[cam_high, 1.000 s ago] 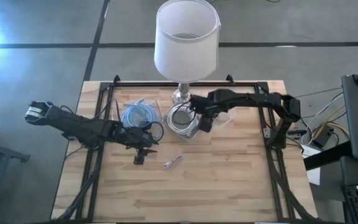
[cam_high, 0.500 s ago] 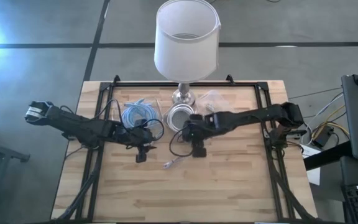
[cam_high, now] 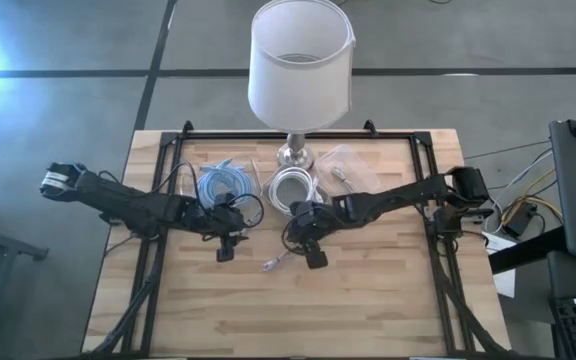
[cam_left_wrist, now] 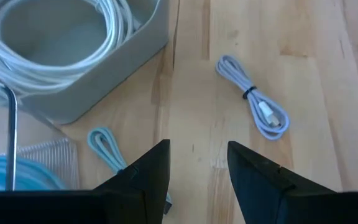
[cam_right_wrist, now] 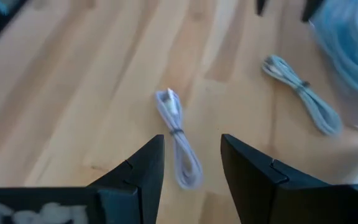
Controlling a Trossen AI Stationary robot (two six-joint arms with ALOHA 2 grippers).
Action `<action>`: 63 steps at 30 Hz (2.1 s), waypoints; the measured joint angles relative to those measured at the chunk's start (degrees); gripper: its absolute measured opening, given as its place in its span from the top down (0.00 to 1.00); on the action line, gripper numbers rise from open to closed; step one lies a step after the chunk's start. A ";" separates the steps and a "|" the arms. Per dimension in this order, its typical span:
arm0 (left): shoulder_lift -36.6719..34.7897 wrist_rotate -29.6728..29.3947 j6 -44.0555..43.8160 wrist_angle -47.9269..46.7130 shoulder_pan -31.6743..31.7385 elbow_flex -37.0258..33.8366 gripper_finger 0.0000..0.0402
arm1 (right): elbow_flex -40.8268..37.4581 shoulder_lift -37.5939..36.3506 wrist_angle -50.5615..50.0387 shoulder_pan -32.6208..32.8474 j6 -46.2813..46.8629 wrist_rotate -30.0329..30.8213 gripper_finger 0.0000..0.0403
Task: Pick & Place USB Port
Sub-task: Put the purple USB cable into the right transparent bin
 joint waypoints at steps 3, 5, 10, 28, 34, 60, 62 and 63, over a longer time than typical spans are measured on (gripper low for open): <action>0.00 0.00 -0.32 0.15 -0.02 -0.17 0.59 | -3.64 0.03 7.92 0.00 0.26 -2.40 0.62; 0.00 0.00 -0.34 0.36 -0.04 -0.17 0.59 | -6.02 0.03 12.84 -0.02 0.56 -2.96 0.61; 0.00 0.02 -0.37 1.05 -0.04 -0.17 0.59 | -10.66 0.03 21.16 -0.02 3.00 -3.00 0.62; 0.00 0.03 -0.21 1.36 -0.02 -0.17 0.59 | -4.32 9.72 17.78 -0.04 2.72 -5.56 0.63; -0.01 0.15 0.74 1.14 0.02 -0.17 0.59 | 2.21 13.30 7.94 -0.04 1.40 -6.44 0.63; 0.00 0.24 1.41 1.09 0.00 -0.17 0.59 | 8.94 18.36 -9.05 1.35 -0.73 -3.36 0.95; 0.00 0.24 1.41 1.13 0.00 -0.17 0.59 | 8.82 17.03 -12.09 1.63 0.27 -3.45 0.96; 0.00 0.24 1.41 1.05 0.00 -0.17 0.59 | 8.75 16.41 -13.96 1.73 0.85 -3.48 0.96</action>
